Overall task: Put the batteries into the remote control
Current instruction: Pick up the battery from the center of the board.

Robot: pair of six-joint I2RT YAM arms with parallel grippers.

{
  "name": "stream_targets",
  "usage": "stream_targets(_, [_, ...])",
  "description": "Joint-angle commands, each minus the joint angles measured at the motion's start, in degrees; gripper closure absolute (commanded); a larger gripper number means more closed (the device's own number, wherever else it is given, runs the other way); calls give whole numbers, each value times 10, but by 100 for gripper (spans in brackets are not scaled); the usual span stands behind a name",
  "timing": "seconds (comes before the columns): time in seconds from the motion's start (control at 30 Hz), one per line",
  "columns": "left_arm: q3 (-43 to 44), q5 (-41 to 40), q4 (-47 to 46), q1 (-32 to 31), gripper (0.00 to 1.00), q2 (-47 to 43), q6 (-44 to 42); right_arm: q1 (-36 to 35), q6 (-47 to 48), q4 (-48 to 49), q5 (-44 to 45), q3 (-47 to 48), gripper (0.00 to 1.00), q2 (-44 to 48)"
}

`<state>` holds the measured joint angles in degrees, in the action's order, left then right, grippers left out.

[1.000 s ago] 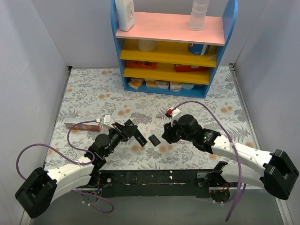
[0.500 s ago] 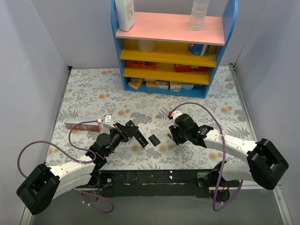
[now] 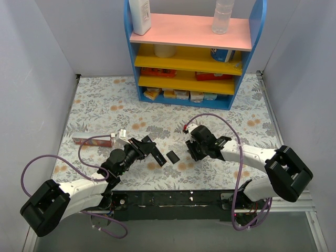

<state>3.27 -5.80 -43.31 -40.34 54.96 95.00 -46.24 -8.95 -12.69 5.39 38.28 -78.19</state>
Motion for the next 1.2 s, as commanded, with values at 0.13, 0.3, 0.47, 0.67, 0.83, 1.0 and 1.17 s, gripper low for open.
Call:
stream_targets(0.13, [3,4,-20,-2,100,-4,3,1,7,9,-1,31,65,-29])
stream_targets(0.3, [5,5,-19,-3,100,-5,2,1,7,6,9,38,67,-49])
stream_targets(0.47, [2,4,-15,-2,100,-17,5,0,9,1,8,40,73,-60])
stream_targets(0.67, [-3,18,-49,-2,100,-7,3,0,9,-2,8,31,97,-41])
stream_targets(0.83, [-30,26,-118,-2,100,16,20,-6,3,1,-11,10,99,9])
stream_targets(1.0, [-31,28,-170,-2,100,34,26,-31,-23,-8,-48,11,99,95])
stream_targets(1.17, [-40,34,-218,-2,100,57,15,-76,-36,-36,-72,52,99,153])
